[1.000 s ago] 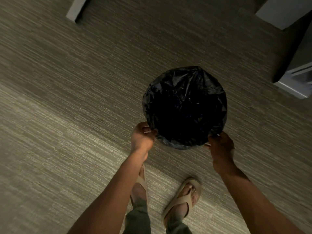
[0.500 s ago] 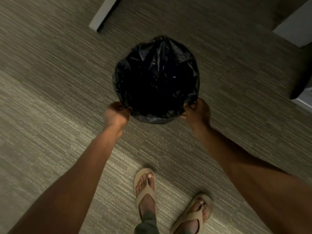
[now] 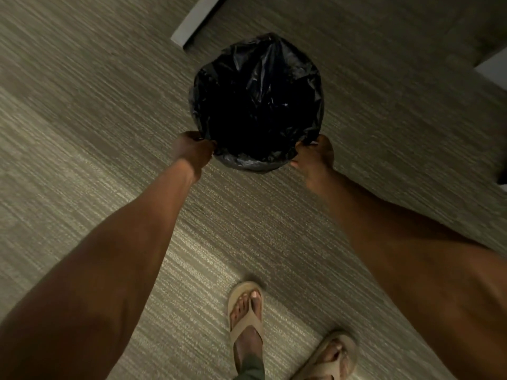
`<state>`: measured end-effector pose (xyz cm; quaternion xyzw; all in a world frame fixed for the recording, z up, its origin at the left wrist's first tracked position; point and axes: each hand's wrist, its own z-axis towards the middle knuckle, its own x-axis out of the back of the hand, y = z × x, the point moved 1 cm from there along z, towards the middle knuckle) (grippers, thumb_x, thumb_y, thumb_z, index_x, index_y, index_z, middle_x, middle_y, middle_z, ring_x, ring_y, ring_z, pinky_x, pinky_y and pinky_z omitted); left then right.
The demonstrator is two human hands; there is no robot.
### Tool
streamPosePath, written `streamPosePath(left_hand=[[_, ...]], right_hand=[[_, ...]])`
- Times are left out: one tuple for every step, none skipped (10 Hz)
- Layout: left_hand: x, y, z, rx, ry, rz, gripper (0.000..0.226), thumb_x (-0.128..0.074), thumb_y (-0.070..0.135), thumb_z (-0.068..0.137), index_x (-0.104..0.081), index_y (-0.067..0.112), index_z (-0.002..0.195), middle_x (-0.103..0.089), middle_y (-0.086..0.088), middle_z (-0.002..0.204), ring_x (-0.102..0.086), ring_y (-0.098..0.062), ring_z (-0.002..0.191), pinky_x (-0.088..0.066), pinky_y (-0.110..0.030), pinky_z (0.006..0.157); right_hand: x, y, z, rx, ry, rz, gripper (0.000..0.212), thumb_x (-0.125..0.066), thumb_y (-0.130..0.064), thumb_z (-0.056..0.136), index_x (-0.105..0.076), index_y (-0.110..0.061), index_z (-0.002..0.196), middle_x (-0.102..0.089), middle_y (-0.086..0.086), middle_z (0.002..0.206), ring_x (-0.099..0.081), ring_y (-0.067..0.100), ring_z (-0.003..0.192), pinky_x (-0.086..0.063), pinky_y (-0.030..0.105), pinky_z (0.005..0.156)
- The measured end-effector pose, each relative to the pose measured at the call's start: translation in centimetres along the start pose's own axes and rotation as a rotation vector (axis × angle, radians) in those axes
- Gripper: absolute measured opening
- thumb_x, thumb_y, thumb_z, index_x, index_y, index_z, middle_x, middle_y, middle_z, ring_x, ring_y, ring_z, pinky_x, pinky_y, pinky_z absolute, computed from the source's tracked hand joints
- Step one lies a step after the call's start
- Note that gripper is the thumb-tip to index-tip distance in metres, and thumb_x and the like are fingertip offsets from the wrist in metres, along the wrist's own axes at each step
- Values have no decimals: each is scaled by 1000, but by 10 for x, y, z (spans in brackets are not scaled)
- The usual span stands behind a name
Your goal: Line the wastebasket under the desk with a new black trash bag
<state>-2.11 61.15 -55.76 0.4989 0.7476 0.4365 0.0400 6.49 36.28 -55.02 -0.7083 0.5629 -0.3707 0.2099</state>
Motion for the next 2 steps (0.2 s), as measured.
streamPosePath(left_hand=[[-3, 5, -4, -12, -5, 30, 43, -76, 9, 86, -69, 4, 128, -74, -20, 120, -70, -35, 112, -59, -48, 96], [-6, 14, -15, -10, -27, 98, 46, -73, 14, 89, -65, 2, 133, -70, -21, 128, -66, -36, 120, -57, -43, 94]], right_hand=[[9, -5, 1, 9, -65, -16, 46, -65, -24, 101, -53, -15, 145, -67, 15, 134, -73, 32, 111, -66, 44, 81], [24, -12, -11, 16, -130, -50, 62, -61, -48, 101, -44, -21, 155, -66, 12, 139, -73, 23, 106, -62, 32, 71]])
